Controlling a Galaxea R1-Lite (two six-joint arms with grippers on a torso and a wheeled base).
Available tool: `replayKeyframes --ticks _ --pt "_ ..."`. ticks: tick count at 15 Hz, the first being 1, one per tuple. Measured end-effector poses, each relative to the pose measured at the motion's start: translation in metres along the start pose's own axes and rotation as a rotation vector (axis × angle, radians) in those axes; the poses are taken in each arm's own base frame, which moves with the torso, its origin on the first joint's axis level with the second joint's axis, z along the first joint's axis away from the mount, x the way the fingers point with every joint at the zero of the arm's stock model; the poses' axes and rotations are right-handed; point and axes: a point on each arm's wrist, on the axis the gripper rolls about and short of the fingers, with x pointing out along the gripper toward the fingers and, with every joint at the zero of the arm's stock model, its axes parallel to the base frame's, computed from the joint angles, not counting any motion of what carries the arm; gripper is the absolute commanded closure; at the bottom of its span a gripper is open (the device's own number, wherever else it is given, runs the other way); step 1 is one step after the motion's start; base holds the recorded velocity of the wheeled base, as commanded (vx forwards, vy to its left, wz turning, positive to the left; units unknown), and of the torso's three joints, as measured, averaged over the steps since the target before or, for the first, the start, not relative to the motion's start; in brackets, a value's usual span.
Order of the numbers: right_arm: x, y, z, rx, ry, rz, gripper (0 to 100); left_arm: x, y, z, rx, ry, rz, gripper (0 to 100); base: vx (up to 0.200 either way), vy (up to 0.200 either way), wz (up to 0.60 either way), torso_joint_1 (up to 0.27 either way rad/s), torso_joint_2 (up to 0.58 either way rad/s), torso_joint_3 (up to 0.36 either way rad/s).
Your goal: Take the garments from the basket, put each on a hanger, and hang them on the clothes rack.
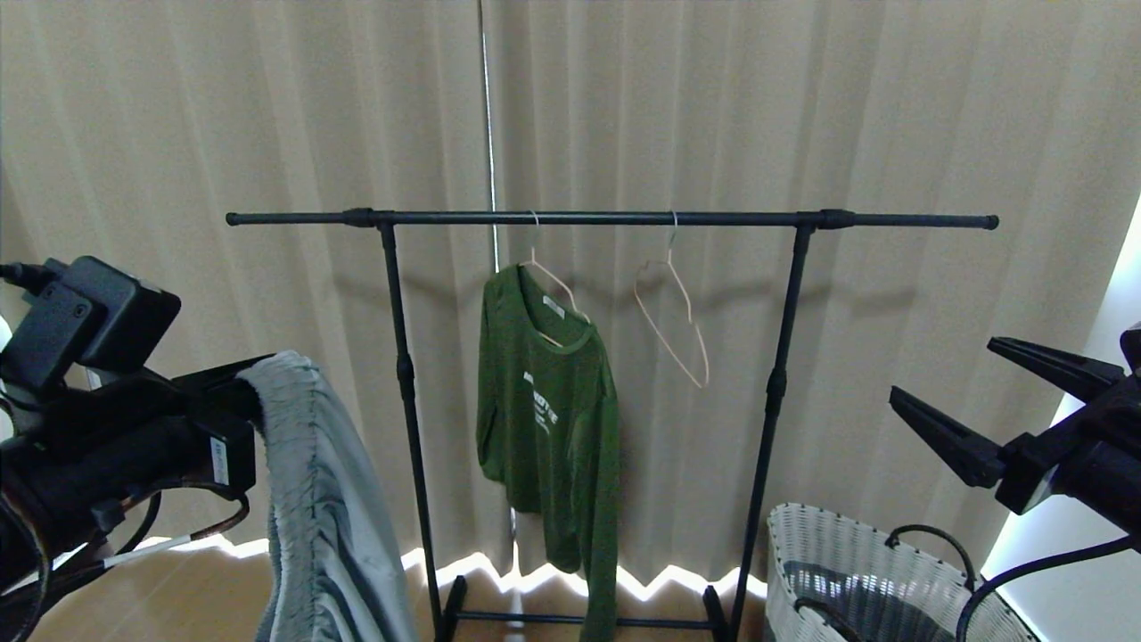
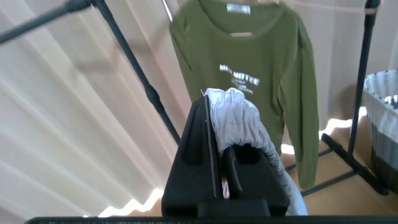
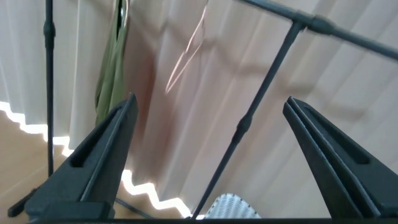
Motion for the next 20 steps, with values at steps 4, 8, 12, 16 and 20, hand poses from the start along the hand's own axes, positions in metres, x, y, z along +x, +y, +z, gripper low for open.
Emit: replayKeyframes --ticks 4,8,12,16,20 --pt "-0.0001 -0.0006 -0.0005 0.001 0.002 -0.004 0 -0.0013 0.0 0.0002 -0.003 -0.003 0.0 100 0.0 0.0 0.0 0.253 -0.52 -0.27" --pt "-0.0001 -0.0008 -0.001 0.0 0.004 -0.005 0 -0.0017 0.0 0.0004 -0.003 -0.004 0.001 100 0.0 0.2 0.0 0.215 -0.43 -0.223" --pt "-0.0003 -0.0005 -0.0023 0.0 0.012 -0.003 0 -0.0018 -0.0005 -0.0012 -0.003 0.003 -0.001 100 0.0 0.2 0.0 0.035 -0.07 -0.034" --pt "-0.0006 -0.0003 -0.0036 0.0 0.017 -0.003 0 -0.0033 -0.0012 -0.003 -0.002 0.003 -0.002 100 0.0 0.05 0.0 0.002 0.0 0.001" --pt "-0.0011 -0.0045 -0.0069 -0.017 0.046 -0.027 0 -0.0046 -0.0019 -0.0026 -0.003 -0.001 -0.006 100 0.0 0.0 0.0 0.0 0.0 0.0"
